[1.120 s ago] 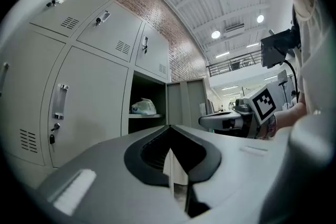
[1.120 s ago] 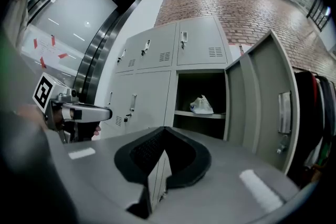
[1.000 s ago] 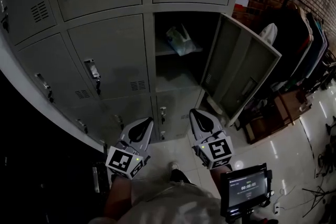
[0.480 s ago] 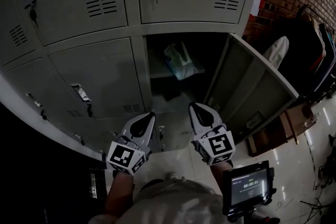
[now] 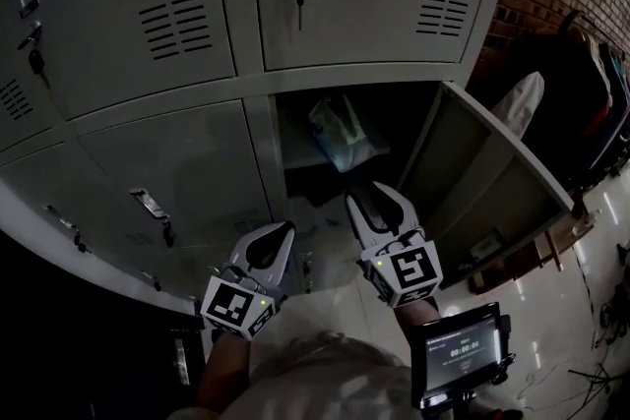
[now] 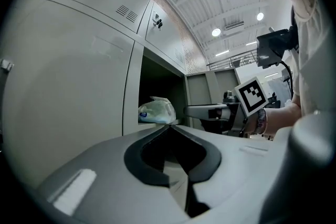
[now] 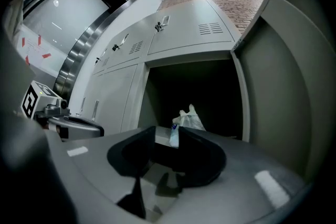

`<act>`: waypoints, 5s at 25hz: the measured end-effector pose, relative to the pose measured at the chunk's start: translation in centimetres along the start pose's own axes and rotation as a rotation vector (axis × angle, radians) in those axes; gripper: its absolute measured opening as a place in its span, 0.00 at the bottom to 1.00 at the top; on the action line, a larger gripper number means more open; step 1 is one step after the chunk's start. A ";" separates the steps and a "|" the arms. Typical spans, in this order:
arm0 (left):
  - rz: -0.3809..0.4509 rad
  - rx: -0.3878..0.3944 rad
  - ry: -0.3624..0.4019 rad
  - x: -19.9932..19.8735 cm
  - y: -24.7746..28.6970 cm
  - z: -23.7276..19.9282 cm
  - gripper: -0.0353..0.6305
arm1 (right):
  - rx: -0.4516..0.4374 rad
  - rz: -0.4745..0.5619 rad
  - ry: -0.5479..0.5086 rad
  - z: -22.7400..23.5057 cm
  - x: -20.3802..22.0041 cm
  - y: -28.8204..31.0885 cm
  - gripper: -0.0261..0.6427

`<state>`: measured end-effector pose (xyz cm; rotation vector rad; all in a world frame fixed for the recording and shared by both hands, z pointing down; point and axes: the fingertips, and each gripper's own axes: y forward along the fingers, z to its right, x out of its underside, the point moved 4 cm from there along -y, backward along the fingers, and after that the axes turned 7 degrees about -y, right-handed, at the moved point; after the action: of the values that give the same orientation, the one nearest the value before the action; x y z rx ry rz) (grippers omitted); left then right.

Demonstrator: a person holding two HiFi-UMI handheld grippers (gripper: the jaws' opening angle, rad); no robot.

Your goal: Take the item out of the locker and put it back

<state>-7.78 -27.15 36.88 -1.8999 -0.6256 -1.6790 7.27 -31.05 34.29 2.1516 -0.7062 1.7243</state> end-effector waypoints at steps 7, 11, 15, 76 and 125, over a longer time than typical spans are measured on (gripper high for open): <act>-0.006 0.023 -0.004 0.0 0.7 -1.0 0.05 | 0.054 0.056 -0.040 2.2 -2.1 3.8 0.72; -0.008 0.017 -0.007 0.1 0.9 -1.9 0.05 | 0.049 0.026 -0.044 3.8 -1.9 6.7 0.77; -0.008 0.002 -0.009 0.1 1.1 -2.9 0.05 | 0.042 -0.015 -0.050 4.6 -1.0 8.8 0.77; -0.003 -0.084 0.011 1.7 -15.1 17.4 0.05 | -0.023 -0.101 -0.041 -8.5 -0.4 -25.2 0.04; 0.022 -0.053 0.026 0.4 -2.6 3.7 0.05 | -0.035 -0.074 -0.066 -0.9 1.3 -6.4 0.04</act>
<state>-6.61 -22.79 37.19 -1.9117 -0.5533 -1.7199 10.18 -25.45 36.24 2.1911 -0.6601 1.5994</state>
